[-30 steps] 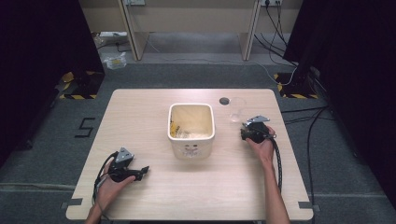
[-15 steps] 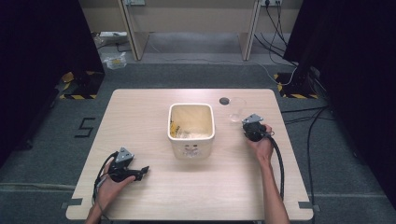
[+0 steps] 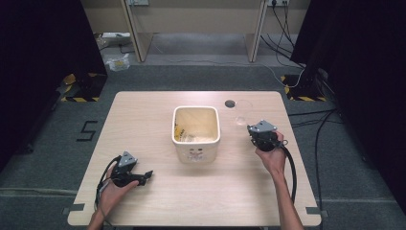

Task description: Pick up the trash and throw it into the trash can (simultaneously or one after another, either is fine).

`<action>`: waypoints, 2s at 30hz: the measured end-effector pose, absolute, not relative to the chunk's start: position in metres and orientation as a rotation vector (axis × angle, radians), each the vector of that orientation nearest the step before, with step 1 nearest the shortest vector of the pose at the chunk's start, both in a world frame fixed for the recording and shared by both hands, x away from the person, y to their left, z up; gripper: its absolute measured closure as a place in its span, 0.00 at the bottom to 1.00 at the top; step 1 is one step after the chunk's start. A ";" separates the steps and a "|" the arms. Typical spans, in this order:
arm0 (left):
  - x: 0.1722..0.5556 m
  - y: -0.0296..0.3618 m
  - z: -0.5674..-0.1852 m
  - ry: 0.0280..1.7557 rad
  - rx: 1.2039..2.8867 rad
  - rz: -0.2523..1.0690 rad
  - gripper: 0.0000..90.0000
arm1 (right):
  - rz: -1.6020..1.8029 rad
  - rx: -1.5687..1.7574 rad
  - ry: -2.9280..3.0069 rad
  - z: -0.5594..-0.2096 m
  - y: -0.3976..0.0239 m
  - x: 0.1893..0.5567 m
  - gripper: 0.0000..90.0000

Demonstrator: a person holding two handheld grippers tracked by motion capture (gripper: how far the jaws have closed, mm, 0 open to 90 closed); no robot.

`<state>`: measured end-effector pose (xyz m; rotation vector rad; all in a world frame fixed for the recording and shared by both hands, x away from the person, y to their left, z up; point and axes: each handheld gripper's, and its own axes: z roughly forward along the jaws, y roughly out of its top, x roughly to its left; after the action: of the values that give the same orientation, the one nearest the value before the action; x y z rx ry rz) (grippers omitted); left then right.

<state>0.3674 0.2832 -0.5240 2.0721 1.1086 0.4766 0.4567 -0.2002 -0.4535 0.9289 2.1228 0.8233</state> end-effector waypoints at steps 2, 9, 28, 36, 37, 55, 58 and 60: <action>0.367 0.283 -0.524 1.109 2.072 0.476 0.16 | 0.848 0.903 2.123 -0.445 -0.197 0.450 0.91; 0.367 0.283 -0.524 1.109 2.072 0.476 0.16 | 0.904 0.861 2.140 -0.430 -0.190 0.438 0.91; 0.367 0.283 -0.524 1.109 2.074 0.476 0.16 | 0.972 0.783 2.133 -0.391 -0.171 0.425 0.91; 0.367 0.283 -0.524 1.109 2.073 0.476 0.16 | 0.985 0.743 2.127 -0.373 -0.162 0.422 0.91; 0.367 0.283 -0.524 1.109 2.074 0.476 0.16 | 0.990 0.744 2.126 -0.371 -0.161 0.421 0.91; 0.367 0.283 -0.524 1.109 2.073 0.476 0.16 | 1.041 0.653 2.140 -0.345 -0.133 0.424 0.91; 0.367 0.283 -0.524 1.108 2.074 0.476 0.16 | 1.053 0.638 2.137 -0.341 -0.128 0.424 0.91; 0.367 0.283 -0.524 1.108 2.072 0.475 0.16 | 1.069 0.624 2.139 -0.336 -0.123 0.424 0.91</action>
<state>0.3674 0.2834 -0.5240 2.0720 1.1077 0.4753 0.4235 -0.1225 -0.3362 0.6241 2.1393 1.0693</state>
